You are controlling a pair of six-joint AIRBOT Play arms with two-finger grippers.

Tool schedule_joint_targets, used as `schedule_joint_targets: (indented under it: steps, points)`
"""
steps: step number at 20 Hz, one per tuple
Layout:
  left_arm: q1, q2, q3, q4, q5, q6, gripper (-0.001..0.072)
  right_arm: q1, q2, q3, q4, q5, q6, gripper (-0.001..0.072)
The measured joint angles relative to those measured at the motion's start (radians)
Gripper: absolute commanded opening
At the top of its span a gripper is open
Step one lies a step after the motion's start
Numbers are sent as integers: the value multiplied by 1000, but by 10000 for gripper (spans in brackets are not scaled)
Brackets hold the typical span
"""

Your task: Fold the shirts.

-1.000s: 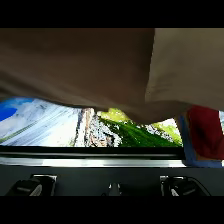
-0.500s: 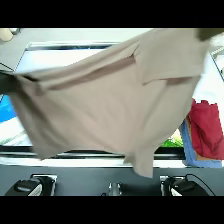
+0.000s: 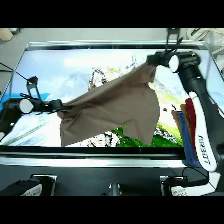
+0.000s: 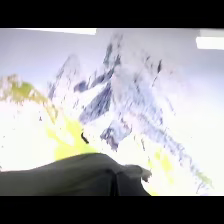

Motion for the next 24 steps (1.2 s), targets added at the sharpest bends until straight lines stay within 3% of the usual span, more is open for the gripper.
schedule_joint_targets:
  steps: [1, 2, 3, 4, 5, 6, 7, 11, 14, 17, 21, 23, 24]
  points:
    - [0, -24, -5, -12, 11, -3, 59, 2, -25, 0, 24, 29, -20, 119]
    - [1, -40, -7, -20, 18, -4, 204, 2, -44, 0, 36, 48, -37, 322]
    - [5, -53, -4, -27, 19, -5, 488, -3, -54, 0, 50, 69, -56, 427]
    - [14, -61, 7, -30, 6, -3, 653, -10, -55, 0, 58, 85, -80, 425]
    - [27, -67, 24, -35, -24, 10, 627, -24, -49, 0, 68, 105, -116, 426]
    - [47, -71, 49, -38, -72, 48, 529, -48, -35, 0, 68, 130, -161, 427]
    - [70, -72, 69, -39, -130, 98, 490, -79, -21, 1, 66, 156, -205, 427]
    - [180, -36, 31, -58, -372, 267, 538, -248, -2, -2, 119, 423, -415, 424]
    - [234, 3, -128, -149, -447, 351, 536, -344, -26, -31, 222, 626, -560, 420]
    - [254, 19, -270, -256, -438, 413, 527, -387, -48, -66, 298, 738, -642, 415]
    - [262, 16, -354, -365, -376, 444, 521, -396, -64, -92, 375, 770, -690, 416]
    - [253, 11, -370, -409, -351, 449, 483, -397, -75, -98, 393, 774, -698, 435]
    - [243, 9, -376, -429, -327, 452, 365, -396, -82, -103, 403, 775, -702, 465]
